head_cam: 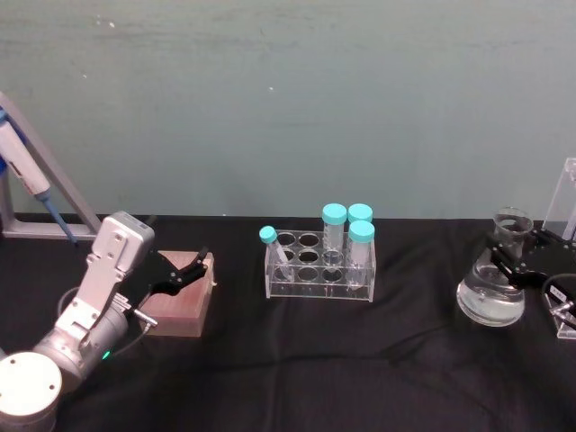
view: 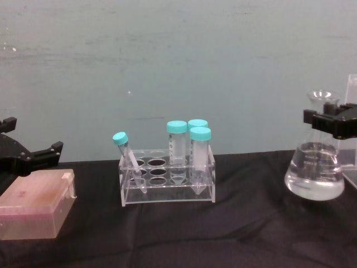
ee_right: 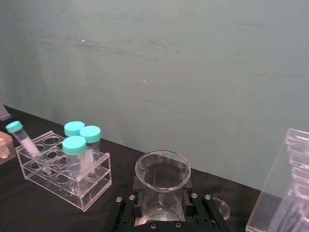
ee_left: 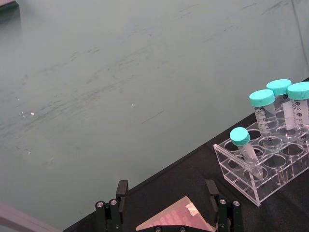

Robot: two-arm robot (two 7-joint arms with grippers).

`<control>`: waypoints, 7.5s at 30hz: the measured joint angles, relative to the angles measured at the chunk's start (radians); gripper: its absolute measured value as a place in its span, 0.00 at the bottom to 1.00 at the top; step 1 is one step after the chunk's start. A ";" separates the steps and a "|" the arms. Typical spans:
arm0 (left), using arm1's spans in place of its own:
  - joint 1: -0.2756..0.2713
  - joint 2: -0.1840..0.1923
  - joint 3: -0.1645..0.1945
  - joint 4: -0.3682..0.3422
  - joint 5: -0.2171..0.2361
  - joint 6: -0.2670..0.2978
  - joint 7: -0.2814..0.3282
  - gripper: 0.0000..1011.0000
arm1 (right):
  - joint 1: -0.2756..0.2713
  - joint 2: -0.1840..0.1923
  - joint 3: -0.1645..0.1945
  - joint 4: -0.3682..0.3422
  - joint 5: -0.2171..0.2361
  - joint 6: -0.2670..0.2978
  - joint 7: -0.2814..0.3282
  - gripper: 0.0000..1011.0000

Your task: Place the experimental apparatus aside using one hand.

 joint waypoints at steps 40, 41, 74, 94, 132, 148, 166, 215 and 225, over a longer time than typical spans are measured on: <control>0.000 0.000 0.000 0.000 0.000 0.000 0.000 0.99 | -0.016 -0.020 0.049 0.024 -0.035 0.021 -0.009 0.45; 0.000 0.000 0.000 0.000 0.000 0.000 0.000 0.99 | -0.014 -0.021 0.049 0.026 -0.036 0.020 -0.007 0.45; 0.000 0.000 0.000 0.000 0.000 0.000 0.000 0.99 | -0.004 -0.026 0.038 0.060 -0.042 0.017 0.013 0.45; 0.000 0.000 0.000 0.000 0.000 0.000 0.000 0.99 | -0.011 -0.025 0.036 0.065 -0.044 0.026 0.012 0.45; 0.000 0.000 0.000 0.000 0.000 0.000 0.000 0.99 | -0.011 -0.025 0.036 0.066 -0.044 0.029 0.012 0.71; 0.000 0.000 0.000 0.000 0.000 0.000 0.000 0.99 | -0.011 -0.025 0.036 0.065 -0.044 0.028 0.012 0.99; 0.000 0.000 0.000 0.000 0.000 0.000 0.000 0.99 | -0.040 -0.013 0.051 -0.017 -0.102 0.004 -0.037 0.99; 0.000 0.000 0.000 0.000 0.000 0.000 0.000 0.99 | -0.329 0.121 0.126 -0.330 0.045 -0.062 0.089 0.99; 0.000 0.000 0.000 0.000 0.000 0.000 0.000 0.99 | -0.412 0.108 0.173 -0.367 0.036 -0.022 -0.018 0.99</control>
